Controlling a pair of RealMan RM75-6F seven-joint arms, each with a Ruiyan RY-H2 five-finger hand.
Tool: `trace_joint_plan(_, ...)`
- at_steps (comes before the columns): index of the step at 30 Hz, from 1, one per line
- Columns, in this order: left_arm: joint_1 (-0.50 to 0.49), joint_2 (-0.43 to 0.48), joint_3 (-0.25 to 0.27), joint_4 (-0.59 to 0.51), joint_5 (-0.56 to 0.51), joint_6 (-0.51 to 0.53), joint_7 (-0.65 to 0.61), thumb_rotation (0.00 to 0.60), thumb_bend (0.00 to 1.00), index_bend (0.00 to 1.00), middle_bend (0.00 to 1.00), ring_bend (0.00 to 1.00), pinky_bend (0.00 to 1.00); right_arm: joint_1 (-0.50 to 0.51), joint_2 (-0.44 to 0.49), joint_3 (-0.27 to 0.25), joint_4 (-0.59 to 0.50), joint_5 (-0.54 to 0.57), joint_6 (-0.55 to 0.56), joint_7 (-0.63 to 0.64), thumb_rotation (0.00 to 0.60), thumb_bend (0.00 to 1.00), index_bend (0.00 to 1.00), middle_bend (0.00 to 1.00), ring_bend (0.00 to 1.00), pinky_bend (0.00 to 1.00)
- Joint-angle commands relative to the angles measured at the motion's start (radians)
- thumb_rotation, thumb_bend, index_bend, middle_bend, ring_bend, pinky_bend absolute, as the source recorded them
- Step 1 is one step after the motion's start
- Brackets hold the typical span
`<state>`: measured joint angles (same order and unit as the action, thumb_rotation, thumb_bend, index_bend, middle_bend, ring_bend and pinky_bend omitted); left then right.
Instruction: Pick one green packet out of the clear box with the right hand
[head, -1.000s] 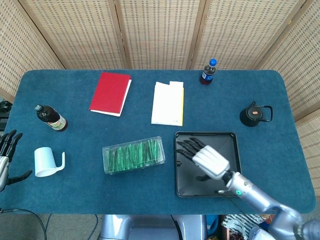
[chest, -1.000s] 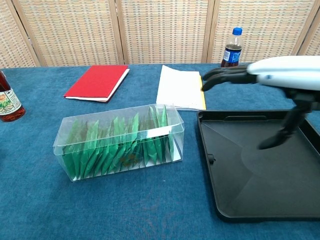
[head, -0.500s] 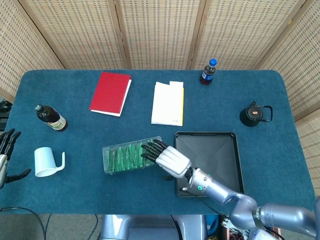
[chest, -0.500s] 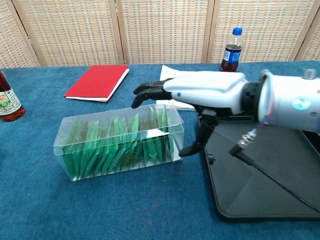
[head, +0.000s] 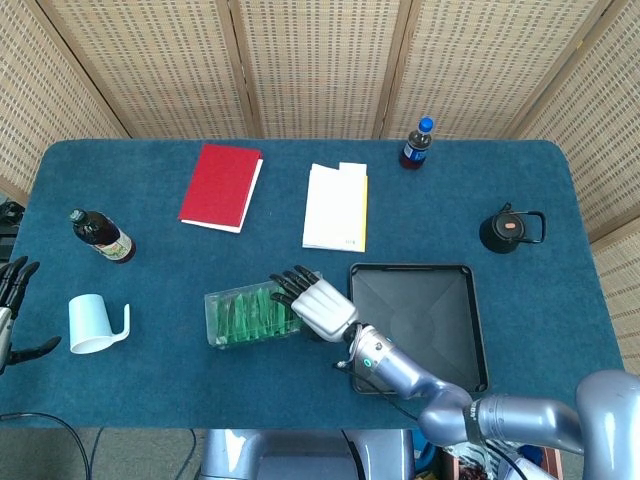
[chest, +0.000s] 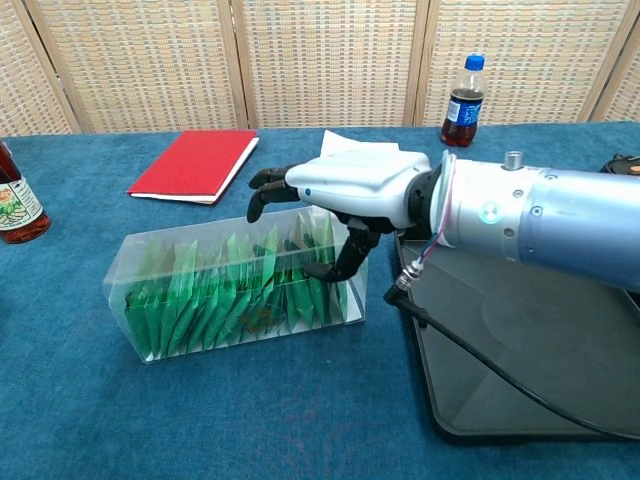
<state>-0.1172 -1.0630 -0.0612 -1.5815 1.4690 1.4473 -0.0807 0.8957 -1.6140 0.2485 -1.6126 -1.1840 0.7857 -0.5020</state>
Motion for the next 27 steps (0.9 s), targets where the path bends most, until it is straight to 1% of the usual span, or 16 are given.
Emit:
trace_joint_plan(1, 0.000, 0.002, -0.002, 0.001, -0.003, -0.001, -0.006, 0.600, 0.07, 0.00, 0.00, 0.00, 0.00, 0.010, -0.020, 0.003, 0.013, 0.017, 0.024, -0.006, 0.600, 0.63, 0.27, 0.01, 0.00, 0.00)
trace_joint_plan(5, -0.001, 0.005, -0.003, 0.003, -0.005, -0.003, -0.016, 0.600, 0.07, 0.00, 0.00, 0.00, 0.00, 0.020, -0.034, 0.007, 0.021, 0.040, 0.041, 0.000, 0.600, 0.65, 0.31, 0.01, 0.00, 0.00)
trace_joint_plan(11, -0.002, 0.009, -0.004, 0.003, -0.007, -0.006, -0.026, 0.600, 0.07, 0.00, 0.00, 0.00, 0.00, 0.043, -0.047, 0.024, 0.027, 0.063, 0.068, -0.009, 0.600, 0.65, 0.33, 0.02, 0.00, 0.00)
trace_joint_plan(14, -0.002, 0.011, -0.004, 0.003, -0.009, -0.007, -0.032, 0.600, 0.07, 0.00, 0.00, 0.00, 0.00, 0.065, -0.055, 0.049, 0.029, 0.096, 0.078, -0.029, 0.600, 0.65, 0.33, 0.02, 0.00, 0.00)
trace_joint_plan(16, -0.002, 0.015, -0.007, 0.003, -0.014, -0.007, -0.045, 0.600, 0.07, 0.00, 0.00, 0.00, 0.00, 0.097, -0.067, 0.085, 0.038, 0.140, 0.089, -0.060, 0.600, 0.65, 0.33, 0.02, 0.00, 0.00)
trace_joint_plan(22, -0.002, 0.025, -0.011, 0.011, -0.022, -0.013, -0.082, 0.600, 0.07, 0.00, 0.00, 0.00, 0.00, 0.170, -0.095, 0.144, 0.064, 0.254, 0.118, -0.144, 0.600, 0.65, 0.33, 0.02, 0.00, 0.00)
trace_joint_plan(25, -0.004, 0.029, -0.010, 0.017, -0.019, -0.020, -0.102, 0.600, 0.07, 0.00, 0.00, 0.00, 0.00, 0.220, -0.116, 0.171, 0.100, 0.300, 0.142, -0.200, 0.600, 0.65, 0.33, 0.03, 0.00, 0.00)
trace_joint_plan(27, -0.008, 0.030, -0.005, 0.021, -0.011, -0.029, -0.110, 0.600, 0.07, 0.00, 0.00, 0.00, 0.00, 0.263, -0.138, 0.186, 0.148, 0.320, 0.166, -0.252, 0.600, 0.65, 0.33, 0.04, 0.00, 0.00)
